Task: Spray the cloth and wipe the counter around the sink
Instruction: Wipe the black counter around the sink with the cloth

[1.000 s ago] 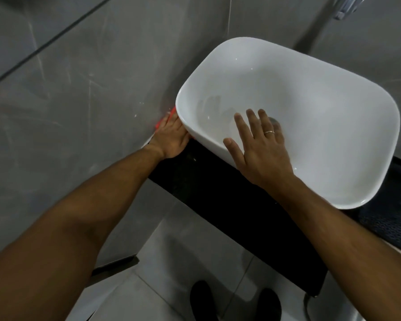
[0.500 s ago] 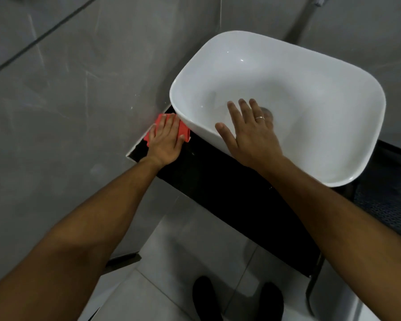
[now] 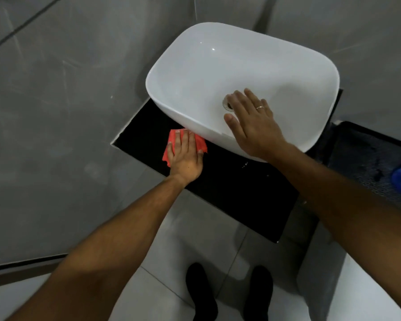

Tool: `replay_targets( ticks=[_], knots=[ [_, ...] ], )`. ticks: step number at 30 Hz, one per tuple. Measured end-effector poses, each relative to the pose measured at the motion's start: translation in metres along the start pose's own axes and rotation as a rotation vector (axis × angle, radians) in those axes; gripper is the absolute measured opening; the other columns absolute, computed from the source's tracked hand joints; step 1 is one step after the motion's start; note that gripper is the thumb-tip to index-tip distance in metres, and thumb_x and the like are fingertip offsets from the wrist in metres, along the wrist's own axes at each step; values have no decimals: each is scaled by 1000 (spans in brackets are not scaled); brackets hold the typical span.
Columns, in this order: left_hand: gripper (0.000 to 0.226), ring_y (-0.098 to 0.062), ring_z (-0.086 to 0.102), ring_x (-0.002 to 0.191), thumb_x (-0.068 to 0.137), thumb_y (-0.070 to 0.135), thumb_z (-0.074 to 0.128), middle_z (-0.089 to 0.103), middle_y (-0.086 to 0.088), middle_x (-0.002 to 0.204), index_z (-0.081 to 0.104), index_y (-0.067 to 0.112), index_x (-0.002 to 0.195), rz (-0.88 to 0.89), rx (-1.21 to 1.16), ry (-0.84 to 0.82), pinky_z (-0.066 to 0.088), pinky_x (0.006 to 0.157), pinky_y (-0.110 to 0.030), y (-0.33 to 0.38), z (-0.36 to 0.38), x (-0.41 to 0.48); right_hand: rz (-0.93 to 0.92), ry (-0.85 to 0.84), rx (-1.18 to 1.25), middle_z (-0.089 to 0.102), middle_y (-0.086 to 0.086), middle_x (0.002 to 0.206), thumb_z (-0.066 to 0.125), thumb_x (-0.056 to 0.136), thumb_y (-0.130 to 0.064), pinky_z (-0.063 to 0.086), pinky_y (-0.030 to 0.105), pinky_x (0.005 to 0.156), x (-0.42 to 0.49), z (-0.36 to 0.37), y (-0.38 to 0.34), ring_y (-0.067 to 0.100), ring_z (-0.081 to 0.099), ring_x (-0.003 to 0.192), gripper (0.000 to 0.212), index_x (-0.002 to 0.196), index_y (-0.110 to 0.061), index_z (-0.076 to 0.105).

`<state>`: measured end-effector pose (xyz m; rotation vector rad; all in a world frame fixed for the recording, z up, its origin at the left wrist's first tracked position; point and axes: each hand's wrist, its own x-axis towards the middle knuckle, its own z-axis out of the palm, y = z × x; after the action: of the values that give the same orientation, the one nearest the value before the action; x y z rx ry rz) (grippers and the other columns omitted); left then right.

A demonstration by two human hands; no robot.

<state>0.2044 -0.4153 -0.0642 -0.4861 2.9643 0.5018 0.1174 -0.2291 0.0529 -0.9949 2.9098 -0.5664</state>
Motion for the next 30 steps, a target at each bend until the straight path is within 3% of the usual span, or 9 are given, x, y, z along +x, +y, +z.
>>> replay_targets(
  ticks=[7, 13, 18, 20, 22, 26, 30],
  knots=[
    [77, -26, -8, 153, 96, 44, 44, 5, -7, 167, 11, 10, 157, -43, -103, 56, -8, 120, -49, 54, 21, -32, 159, 26, 82, 28, 10, 163, 19, 100, -62, 17, 52, 122, -27, -19, 56, 27, 15, 153, 70, 154, -19, 29],
    [60, -21, 12, 153, 94, 10, 49, 29, -3, 161, 33, 13, 152, -23, -200, 228, 9, 123, -46, 65, 21, -43, 210, 5, 183, 27, 11, 163, 17, 94, -71, 17, 48, 123, -34, -20, 60, 26, 15, 152, 81, 155, -18, 25],
    [53, -18, 22, 151, 92, 3, 49, 43, -2, 154, 47, 12, 144, 2, -426, 245, 15, 123, -42, 103, 24, -63, 211, 17, 174, 27, 12, 163, 19, 94, -72, 18, 51, 123, -35, -18, 58, 28, 15, 152, 83, 156, -17, 24],
    [51, -15, 20, 151, 95, 7, 48, 42, 0, 155, 45, 16, 145, 0, -443, 218, 12, 124, -40, 115, 28, -70, 212, 16, 163, 27, 12, 163, 19, 93, -73, 18, 52, 122, -36, -16, 57, 28, 15, 152, 84, 155, -18, 24],
    [49, -15, 17, 152, 99, 20, 46, 39, 1, 157, 40, 20, 148, 87, -295, 150, 12, 124, -40, 125, 37, -78, 219, 13, 153, 26, 13, 163, 19, 92, -74, 17, 52, 122, -35, -15, 56, 29, 14, 153, 85, 155, -18, 25],
    [65, -26, -1, 154, 100, 50, 31, 12, -3, 166, 12, 26, 157, 229, -22, -31, -2, 124, -51, 156, 59, -91, 228, -7, 122, 24, 13, 164, 16, 91, -78, 16, 53, 123, -36, -16, 55, 30, 12, 153, 88, 155, -19, 25],
    [62, -27, -9, 153, 99, 52, 18, 4, -2, 167, 6, 32, 156, 297, 117, -76, -9, 120, -53, 155, 64, -90, 237, -39, 83, 23, 14, 164, 15, 90, -79, 15, 57, 121, -35, -16, 54, 31, 10, 153, 88, 155, -20, 26]
  ],
)
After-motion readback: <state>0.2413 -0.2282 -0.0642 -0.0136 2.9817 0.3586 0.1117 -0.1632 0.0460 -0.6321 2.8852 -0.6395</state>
